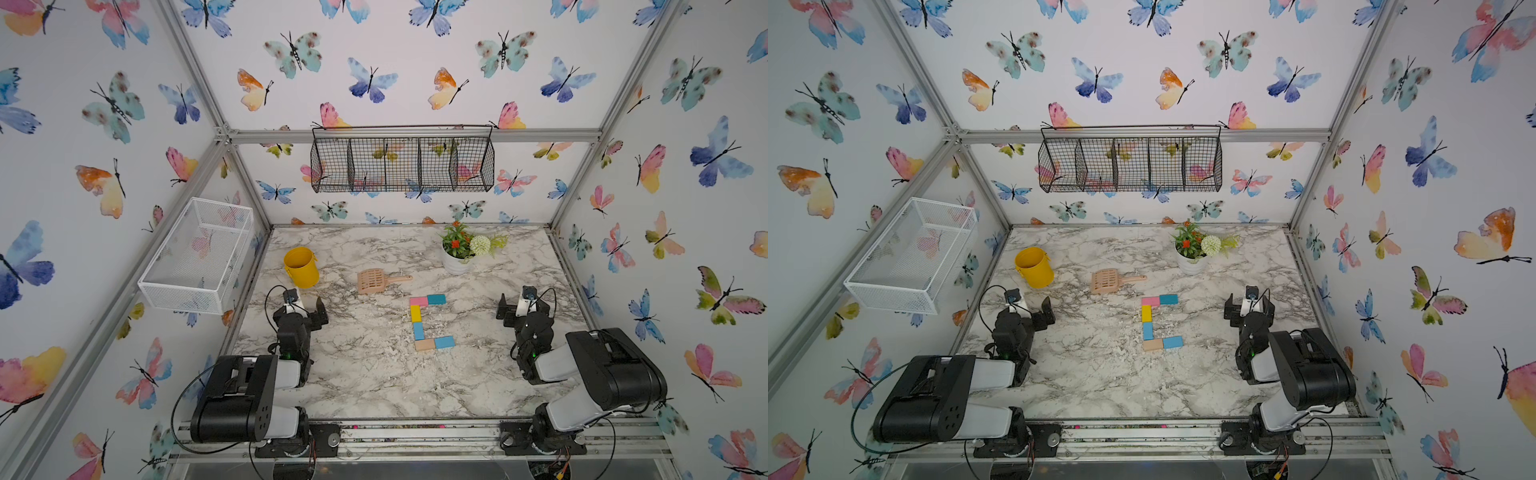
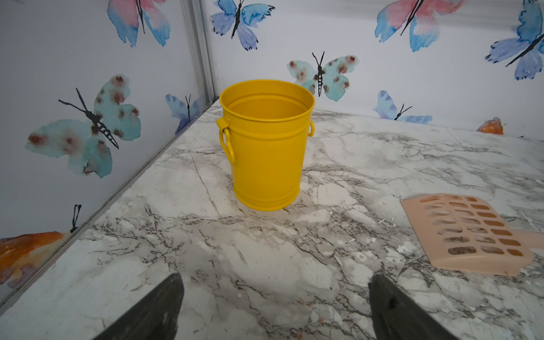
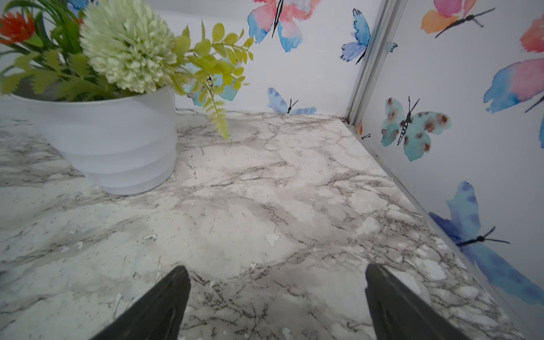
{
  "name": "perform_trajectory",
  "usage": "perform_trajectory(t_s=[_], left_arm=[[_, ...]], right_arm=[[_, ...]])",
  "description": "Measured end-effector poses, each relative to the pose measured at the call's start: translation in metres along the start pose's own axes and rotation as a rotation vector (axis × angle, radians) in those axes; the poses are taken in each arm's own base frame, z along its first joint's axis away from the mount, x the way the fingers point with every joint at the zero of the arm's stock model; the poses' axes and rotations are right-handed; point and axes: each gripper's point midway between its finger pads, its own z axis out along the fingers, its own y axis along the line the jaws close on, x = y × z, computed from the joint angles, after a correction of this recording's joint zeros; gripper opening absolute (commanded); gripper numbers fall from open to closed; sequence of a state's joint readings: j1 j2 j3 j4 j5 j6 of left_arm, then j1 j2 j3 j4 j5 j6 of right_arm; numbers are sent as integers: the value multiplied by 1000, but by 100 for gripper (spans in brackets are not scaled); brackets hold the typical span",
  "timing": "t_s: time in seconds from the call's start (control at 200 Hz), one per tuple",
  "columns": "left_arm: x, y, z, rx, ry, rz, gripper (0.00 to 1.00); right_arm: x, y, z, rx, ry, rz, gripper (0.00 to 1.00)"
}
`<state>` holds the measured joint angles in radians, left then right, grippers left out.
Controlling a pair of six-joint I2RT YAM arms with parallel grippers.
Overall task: Assemble the letter c with building blocks
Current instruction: Reset both arms
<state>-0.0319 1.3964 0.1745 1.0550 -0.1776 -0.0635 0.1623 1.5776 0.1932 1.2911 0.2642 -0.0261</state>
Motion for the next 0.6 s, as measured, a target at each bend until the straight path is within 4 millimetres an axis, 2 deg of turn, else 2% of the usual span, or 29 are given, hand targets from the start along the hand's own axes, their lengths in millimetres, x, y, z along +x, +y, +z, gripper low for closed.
perform_trajectory(t_s=[0.065, 0.601], left_arm=[[-4, -1, 1, 1, -10, -1, 98], [-8, -2, 1, 6, -26, 8, 98]], right_arm=[[-6, 2, 3, -8, -14, 4, 100], [0, 5, 3, -23, 8, 4, 100]])
